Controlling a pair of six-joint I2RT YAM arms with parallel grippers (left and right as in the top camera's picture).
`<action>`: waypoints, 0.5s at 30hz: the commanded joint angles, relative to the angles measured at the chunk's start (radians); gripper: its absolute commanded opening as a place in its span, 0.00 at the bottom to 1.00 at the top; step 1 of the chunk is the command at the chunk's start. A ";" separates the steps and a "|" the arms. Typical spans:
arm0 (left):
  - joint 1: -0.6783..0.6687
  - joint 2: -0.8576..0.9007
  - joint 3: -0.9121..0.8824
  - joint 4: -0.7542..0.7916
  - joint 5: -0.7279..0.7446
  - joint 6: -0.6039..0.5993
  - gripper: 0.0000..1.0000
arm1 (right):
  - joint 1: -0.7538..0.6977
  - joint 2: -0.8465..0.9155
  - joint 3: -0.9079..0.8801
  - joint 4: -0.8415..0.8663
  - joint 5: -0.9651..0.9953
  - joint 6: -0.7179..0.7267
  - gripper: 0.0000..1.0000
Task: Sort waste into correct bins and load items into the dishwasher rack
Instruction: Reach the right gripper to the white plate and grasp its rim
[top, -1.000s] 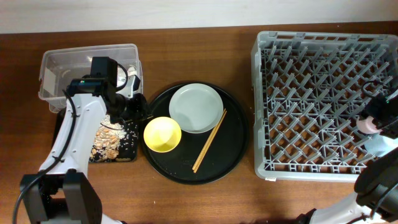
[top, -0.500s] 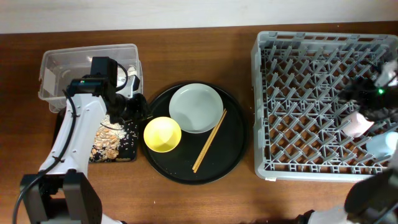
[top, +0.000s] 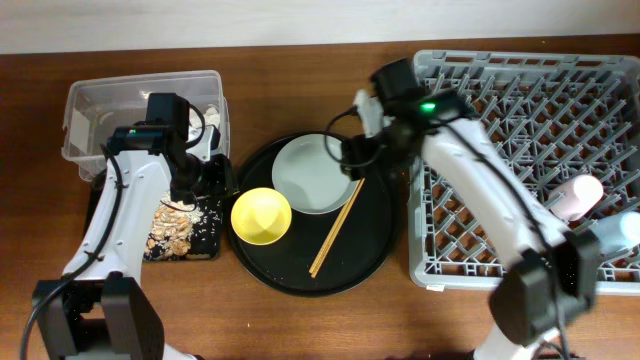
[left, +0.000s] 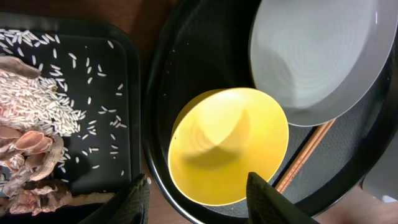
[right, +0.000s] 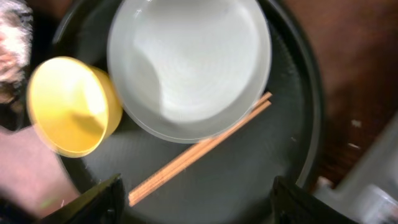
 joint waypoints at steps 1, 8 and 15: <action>0.002 -0.030 0.001 -0.002 -0.010 0.013 0.50 | 0.039 0.117 0.003 0.037 0.070 0.100 0.72; 0.002 -0.030 0.001 -0.001 -0.010 0.013 0.50 | 0.045 0.290 0.003 0.126 0.156 0.193 0.57; 0.002 -0.030 0.001 -0.001 -0.010 0.013 0.50 | 0.045 0.338 0.001 0.137 0.159 0.204 0.37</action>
